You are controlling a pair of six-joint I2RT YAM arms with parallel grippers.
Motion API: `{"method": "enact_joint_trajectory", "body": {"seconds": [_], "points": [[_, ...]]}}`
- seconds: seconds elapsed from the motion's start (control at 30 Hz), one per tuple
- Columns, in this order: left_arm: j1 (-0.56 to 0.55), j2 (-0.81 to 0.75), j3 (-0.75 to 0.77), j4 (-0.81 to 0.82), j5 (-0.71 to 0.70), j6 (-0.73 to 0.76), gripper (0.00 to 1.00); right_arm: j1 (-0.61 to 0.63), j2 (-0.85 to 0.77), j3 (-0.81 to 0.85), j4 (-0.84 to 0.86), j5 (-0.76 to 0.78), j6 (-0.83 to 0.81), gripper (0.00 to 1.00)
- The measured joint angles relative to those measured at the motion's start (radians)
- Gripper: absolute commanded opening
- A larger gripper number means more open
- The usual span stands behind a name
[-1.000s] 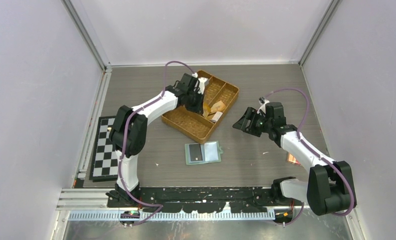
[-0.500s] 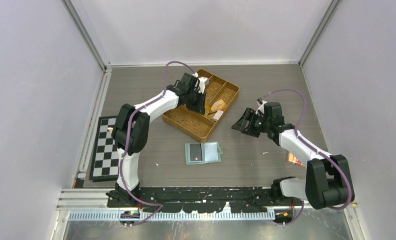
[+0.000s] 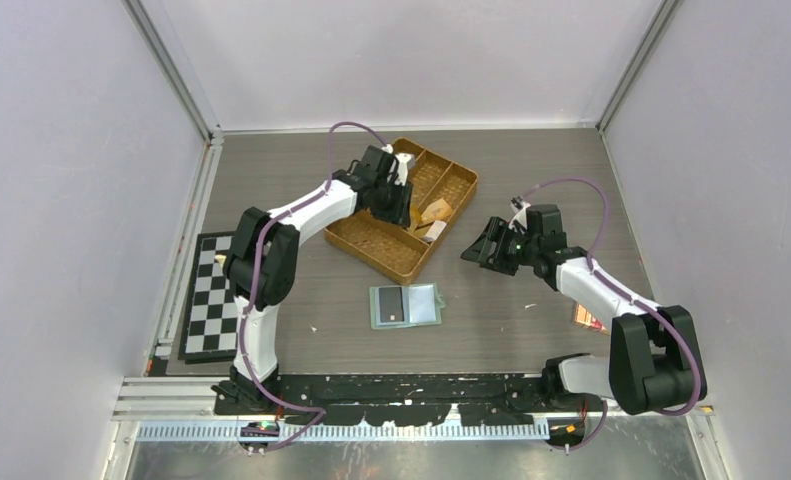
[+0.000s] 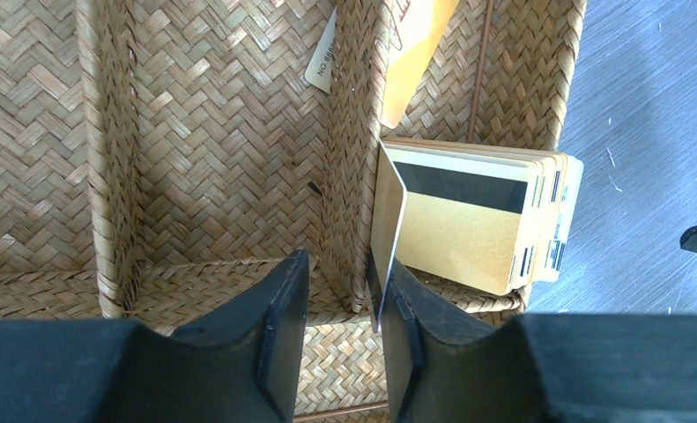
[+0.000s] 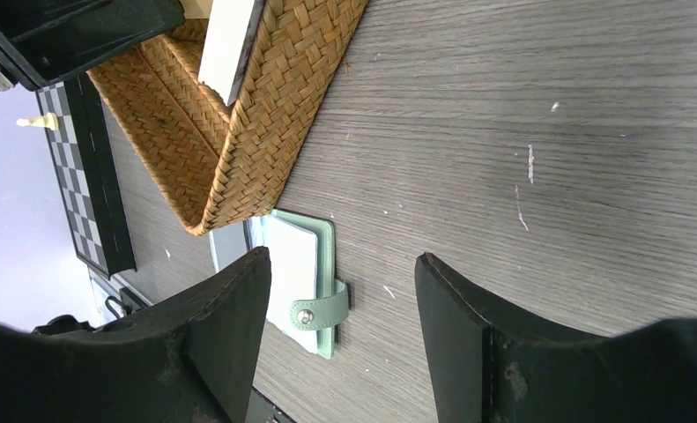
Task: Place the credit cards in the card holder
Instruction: Pick up the credit card from the storage box.
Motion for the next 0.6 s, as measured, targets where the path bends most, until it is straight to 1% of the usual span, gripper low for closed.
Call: {"method": "enact_joint_trajectory", "body": {"seconds": [0.13,0.3,0.5,0.6], "points": [[0.000,0.000,0.002,0.002,-0.013,-0.001,0.42,0.000,0.007,0.000,0.005,-0.008,0.000,0.65],[0.000,0.000,0.005,0.002,-0.024,-0.001,0.40,0.000,0.018,0.000,0.006,-0.020,0.000,0.64],[0.000,0.000,0.013,0.003,-0.027,0.001,0.33,0.000,0.030,0.000,0.010,-0.034,0.000,0.64],[-0.001,0.000,0.016,0.005,-0.026,0.003,0.24,0.000,0.036,0.000,0.012,-0.040,0.000,0.63]]}}
